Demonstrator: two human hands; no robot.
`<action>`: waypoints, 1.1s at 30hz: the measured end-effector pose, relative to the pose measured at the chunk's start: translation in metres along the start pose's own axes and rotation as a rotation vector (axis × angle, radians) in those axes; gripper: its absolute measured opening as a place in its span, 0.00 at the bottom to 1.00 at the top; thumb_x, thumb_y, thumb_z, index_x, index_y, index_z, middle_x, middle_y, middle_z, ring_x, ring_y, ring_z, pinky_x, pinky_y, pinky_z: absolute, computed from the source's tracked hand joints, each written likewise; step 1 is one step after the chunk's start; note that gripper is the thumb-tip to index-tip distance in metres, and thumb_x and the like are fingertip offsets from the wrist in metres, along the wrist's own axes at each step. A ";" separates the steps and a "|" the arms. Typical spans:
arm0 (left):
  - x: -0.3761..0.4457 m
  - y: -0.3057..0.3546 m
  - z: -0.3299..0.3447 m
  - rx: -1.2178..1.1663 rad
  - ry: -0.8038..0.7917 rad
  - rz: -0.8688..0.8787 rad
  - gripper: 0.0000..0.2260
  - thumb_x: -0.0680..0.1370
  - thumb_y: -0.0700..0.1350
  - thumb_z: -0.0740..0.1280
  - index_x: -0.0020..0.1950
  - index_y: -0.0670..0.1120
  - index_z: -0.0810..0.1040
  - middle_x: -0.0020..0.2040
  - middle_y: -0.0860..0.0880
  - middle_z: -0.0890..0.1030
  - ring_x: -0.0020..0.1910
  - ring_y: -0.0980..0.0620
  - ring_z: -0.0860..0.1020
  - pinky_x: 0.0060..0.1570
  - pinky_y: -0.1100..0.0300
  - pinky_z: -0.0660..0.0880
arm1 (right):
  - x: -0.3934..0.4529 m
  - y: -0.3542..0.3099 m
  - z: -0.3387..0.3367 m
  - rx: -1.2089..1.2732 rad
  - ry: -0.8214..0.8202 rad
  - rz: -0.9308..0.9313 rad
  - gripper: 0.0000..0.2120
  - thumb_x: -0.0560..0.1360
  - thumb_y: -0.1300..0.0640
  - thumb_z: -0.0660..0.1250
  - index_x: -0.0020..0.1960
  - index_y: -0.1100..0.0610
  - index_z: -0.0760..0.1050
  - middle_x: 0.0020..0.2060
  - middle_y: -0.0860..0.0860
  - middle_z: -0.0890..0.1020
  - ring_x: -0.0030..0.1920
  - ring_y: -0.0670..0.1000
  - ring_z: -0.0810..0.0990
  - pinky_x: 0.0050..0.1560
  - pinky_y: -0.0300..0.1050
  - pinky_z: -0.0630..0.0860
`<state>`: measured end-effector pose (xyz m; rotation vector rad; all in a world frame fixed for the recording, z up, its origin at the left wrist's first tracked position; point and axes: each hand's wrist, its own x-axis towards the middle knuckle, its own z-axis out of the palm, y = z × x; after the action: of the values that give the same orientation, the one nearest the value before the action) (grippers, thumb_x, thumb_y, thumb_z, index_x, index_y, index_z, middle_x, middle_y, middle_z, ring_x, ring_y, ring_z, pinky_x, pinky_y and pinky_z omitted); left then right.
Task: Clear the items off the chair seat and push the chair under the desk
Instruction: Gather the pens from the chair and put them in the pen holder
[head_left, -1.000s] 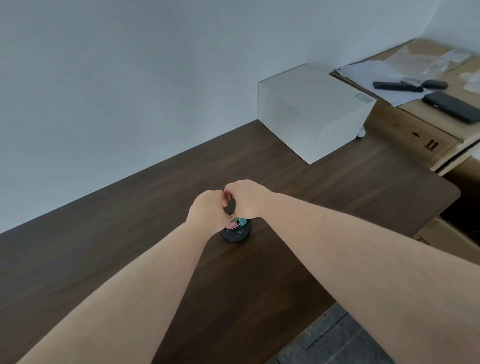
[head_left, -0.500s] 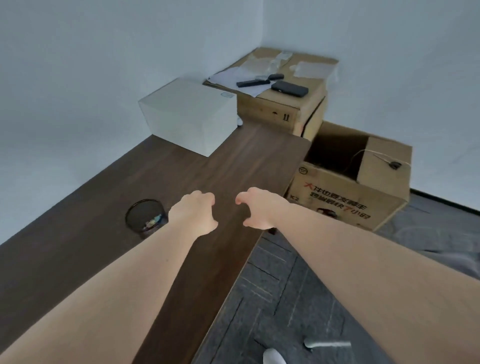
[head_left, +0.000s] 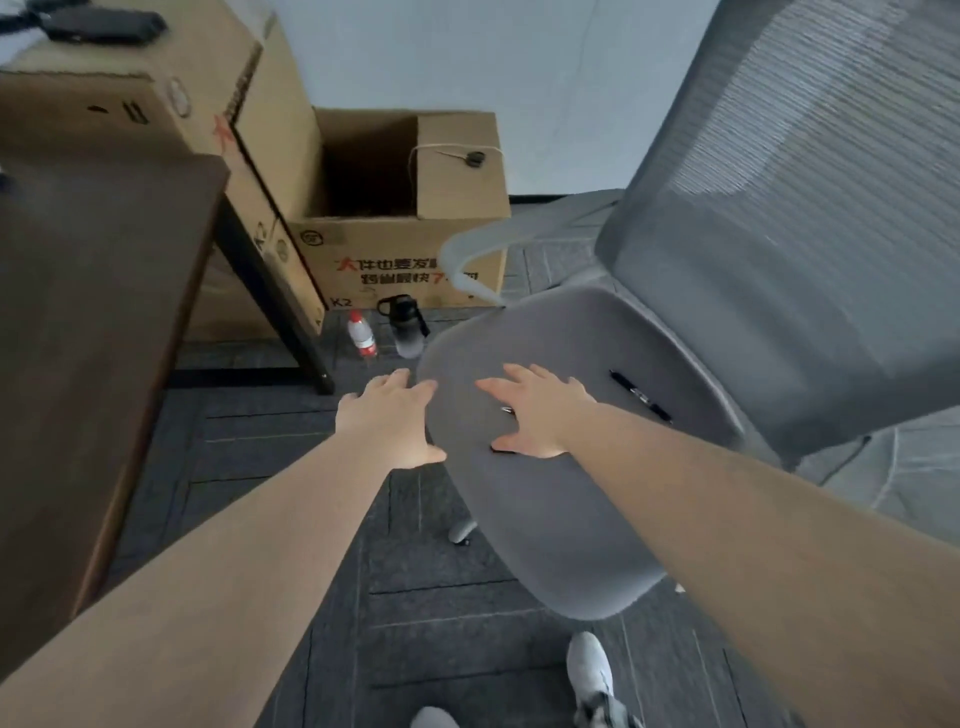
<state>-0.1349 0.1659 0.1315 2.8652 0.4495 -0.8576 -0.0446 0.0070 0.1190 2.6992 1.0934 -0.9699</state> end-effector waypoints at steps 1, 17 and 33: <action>0.012 0.020 0.004 0.006 -0.017 0.027 0.39 0.71 0.61 0.68 0.76 0.56 0.54 0.77 0.47 0.57 0.75 0.42 0.58 0.67 0.41 0.65 | -0.001 0.022 0.009 0.016 -0.004 0.025 0.37 0.74 0.41 0.64 0.76 0.41 0.47 0.78 0.50 0.48 0.77 0.59 0.47 0.72 0.69 0.54; 0.158 0.190 0.109 0.022 -0.194 -0.014 0.49 0.67 0.57 0.74 0.76 0.61 0.41 0.79 0.51 0.43 0.78 0.43 0.43 0.68 0.35 0.60 | 0.052 0.253 0.115 0.050 -0.087 0.210 0.38 0.74 0.40 0.64 0.75 0.36 0.44 0.78 0.51 0.43 0.77 0.64 0.42 0.70 0.74 0.51; 0.181 0.185 0.148 0.049 0.044 0.085 0.24 0.72 0.44 0.68 0.67 0.50 0.67 0.63 0.47 0.70 0.63 0.43 0.69 0.56 0.46 0.71 | 0.088 0.244 0.148 0.090 0.261 0.204 0.22 0.72 0.70 0.59 0.64 0.57 0.69 0.55 0.59 0.72 0.56 0.61 0.71 0.48 0.51 0.68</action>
<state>-0.0095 0.0062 -0.0874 2.9288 0.3128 -0.8038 0.0836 -0.1645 -0.0894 3.0023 0.8012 -0.6652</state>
